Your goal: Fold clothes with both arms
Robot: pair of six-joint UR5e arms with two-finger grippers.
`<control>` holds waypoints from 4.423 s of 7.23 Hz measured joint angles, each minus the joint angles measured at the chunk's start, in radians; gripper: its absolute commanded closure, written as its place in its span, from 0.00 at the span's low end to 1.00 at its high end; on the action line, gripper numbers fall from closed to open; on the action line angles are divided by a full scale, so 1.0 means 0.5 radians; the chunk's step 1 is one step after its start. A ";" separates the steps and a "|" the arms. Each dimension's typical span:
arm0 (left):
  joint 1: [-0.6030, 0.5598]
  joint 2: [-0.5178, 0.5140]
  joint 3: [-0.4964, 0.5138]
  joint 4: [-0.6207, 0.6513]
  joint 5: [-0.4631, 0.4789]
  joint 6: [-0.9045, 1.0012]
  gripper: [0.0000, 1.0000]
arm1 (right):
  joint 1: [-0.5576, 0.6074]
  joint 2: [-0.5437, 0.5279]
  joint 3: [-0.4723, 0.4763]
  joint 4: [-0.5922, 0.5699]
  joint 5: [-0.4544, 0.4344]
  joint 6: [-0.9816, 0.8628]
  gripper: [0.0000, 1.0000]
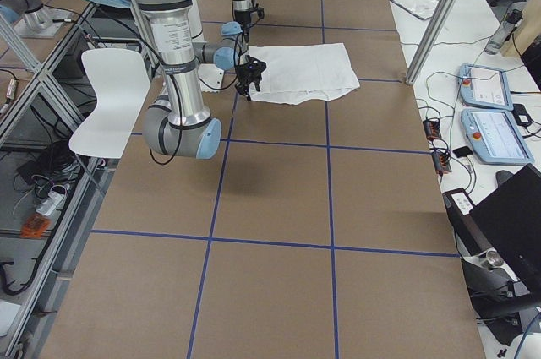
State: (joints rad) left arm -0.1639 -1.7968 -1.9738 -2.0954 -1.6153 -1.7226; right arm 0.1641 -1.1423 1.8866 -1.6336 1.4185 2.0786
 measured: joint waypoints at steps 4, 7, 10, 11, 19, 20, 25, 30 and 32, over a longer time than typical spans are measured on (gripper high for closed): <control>0.002 -0.002 -0.079 0.096 -0.023 0.000 1.00 | 0.015 0.010 0.014 0.001 0.001 0.005 1.00; 0.005 -0.004 -0.087 0.107 -0.028 0.001 1.00 | 0.042 0.014 0.086 -0.004 0.014 0.006 1.00; -0.007 -0.009 -0.272 0.285 -0.127 0.089 1.00 | 0.049 0.013 0.423 -0.312 0.037 0.008 1.00; -0.014 -0.015 -0.386 0.395 -0.183 0.106 1.00 | 0.049 0.012 0.582 -0.465 0.074 0.011 1.00; -0.483 -0.439 -0.425 1.084 -0.481 0.536 1.00 | 0.213 0.277 0.679 -0.844 0.174 -0.207 1.00; -0.543 -0.463 -0.321 1.082 -0.476 0.611 1.00 | 0.284 0.300 0.535 -0.725 0.177 -0.263 1.00; -0.750 -0.624 0.211 0.971 -0.358 0.844 1.00 | 0.589 0.487 -0.221 -0.172 0.182 -0.497 1.00; -0.824 -0.694 0.494 0.829 -0.296 0.961 1.00 | 0.726 0.640 -0.617 0.065 0.182 -0.625 0.86; -0.826 -0.699 0.592 0.740 -0.276 0.967 0.00 | 0.729 0.672 -0.735 0.152 0.179 -0.663 0.00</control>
State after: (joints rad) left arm -0.5767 -2.1464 -1.6777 -1.7253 -1.7532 -1.2392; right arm 0.5287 -0.8064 1.5193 -1.5577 1.5078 1.7472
